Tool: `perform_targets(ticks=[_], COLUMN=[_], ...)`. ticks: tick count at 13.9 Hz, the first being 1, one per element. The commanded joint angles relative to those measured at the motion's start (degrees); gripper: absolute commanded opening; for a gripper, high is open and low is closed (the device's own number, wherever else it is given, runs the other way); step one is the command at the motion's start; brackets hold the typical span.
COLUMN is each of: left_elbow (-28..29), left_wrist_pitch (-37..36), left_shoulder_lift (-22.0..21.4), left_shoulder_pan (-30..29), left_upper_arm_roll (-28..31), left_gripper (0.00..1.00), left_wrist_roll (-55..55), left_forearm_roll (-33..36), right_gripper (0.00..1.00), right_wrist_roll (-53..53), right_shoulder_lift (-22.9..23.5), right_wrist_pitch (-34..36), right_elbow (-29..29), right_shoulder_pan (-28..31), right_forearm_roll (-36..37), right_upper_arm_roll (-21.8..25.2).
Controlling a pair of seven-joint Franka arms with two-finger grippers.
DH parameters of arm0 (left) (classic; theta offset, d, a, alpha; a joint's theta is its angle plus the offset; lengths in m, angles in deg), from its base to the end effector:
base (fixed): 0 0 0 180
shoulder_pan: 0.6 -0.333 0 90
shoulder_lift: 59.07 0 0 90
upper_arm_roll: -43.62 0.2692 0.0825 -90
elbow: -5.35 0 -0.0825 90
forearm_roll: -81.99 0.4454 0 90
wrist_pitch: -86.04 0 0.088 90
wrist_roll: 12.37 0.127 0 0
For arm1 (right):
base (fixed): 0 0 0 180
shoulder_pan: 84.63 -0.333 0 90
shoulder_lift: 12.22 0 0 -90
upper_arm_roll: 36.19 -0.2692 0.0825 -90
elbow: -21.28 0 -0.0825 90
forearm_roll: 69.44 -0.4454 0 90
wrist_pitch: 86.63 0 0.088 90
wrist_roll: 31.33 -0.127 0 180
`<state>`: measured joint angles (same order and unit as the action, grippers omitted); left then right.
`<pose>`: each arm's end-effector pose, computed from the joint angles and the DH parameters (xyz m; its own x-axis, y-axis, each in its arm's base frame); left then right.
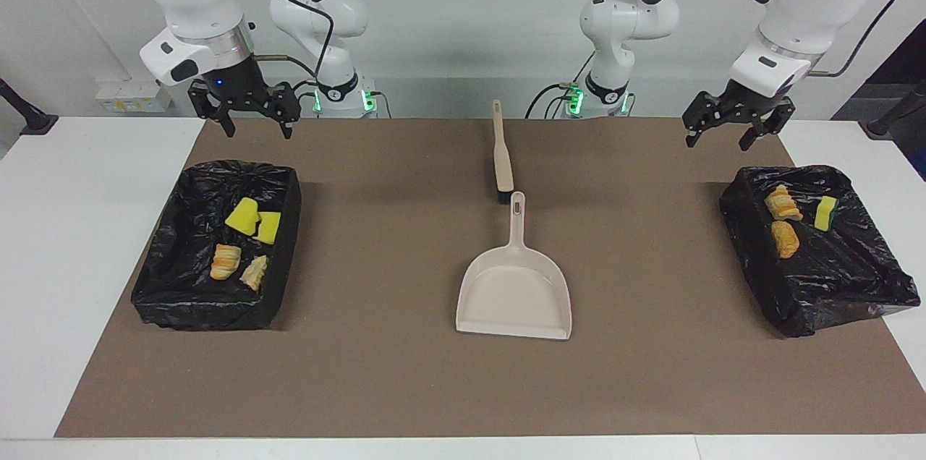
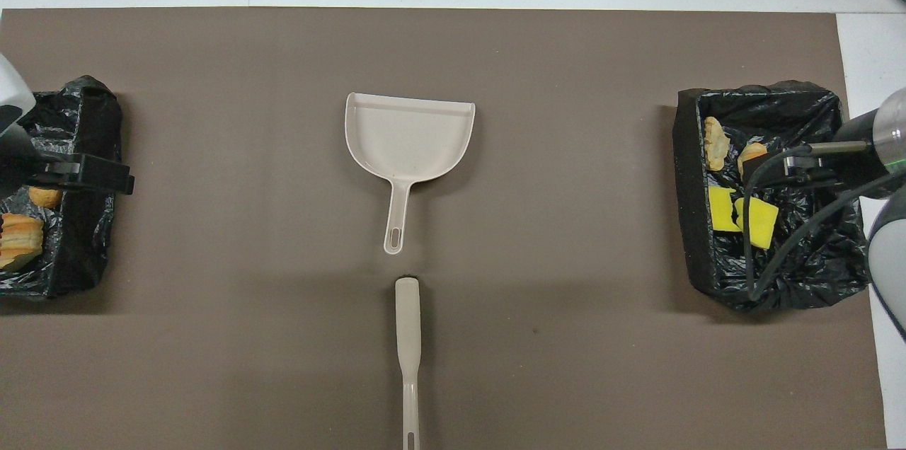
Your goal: Sweep and dump trash in bin
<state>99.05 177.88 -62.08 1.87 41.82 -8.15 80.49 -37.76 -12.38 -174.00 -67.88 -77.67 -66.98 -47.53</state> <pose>0.6032 -0.0486 0.5581 0.9889 -0.1468 0.0218 -0.1472 -0.9888 0.0230 0.6086 0.0411 0.5633 0.9990 -0.0377 -0.0234 -0.0366 -0.9983 0.0464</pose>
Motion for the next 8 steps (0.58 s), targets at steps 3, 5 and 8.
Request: perform_targets(ticks=[3, 5, 8], left_elbow=[-1.4, -1.4, -1.5], left_wrist_pitch=[-2.1, -2.2, -2.9], left_shoulder_lift=[1.2, 1.2, 1.1], left_shoulder_pan=[-1.2, -1.2, -1.3], left_upper_arm_roll=[0.1, 0.1, 0.1], left_gripper=[1.00, 1.00, 1.00], left_wrist_roll=[1.8, 1.8, 1.8], left_forearm_roll=[0.1, 0.0, -0.1], right_gripper=[1.00, 1.00, 1.00], right_wrist_roll=[-3.8, -3.8, -3.8], right_shoulder_lift=[1.7, 1.7, 1.7], right_wrist_pitch=[1.9, 1.6, 1.4], right_elbow=[3.3, 3.2, 3.2], right_shoulder_pan=[-1.7, -1.9, -1.9], right_forearm_roll=[0.2, -0.1, -0.5], right_upper_arm_roll=[-0.4, -0.4, -0.4])
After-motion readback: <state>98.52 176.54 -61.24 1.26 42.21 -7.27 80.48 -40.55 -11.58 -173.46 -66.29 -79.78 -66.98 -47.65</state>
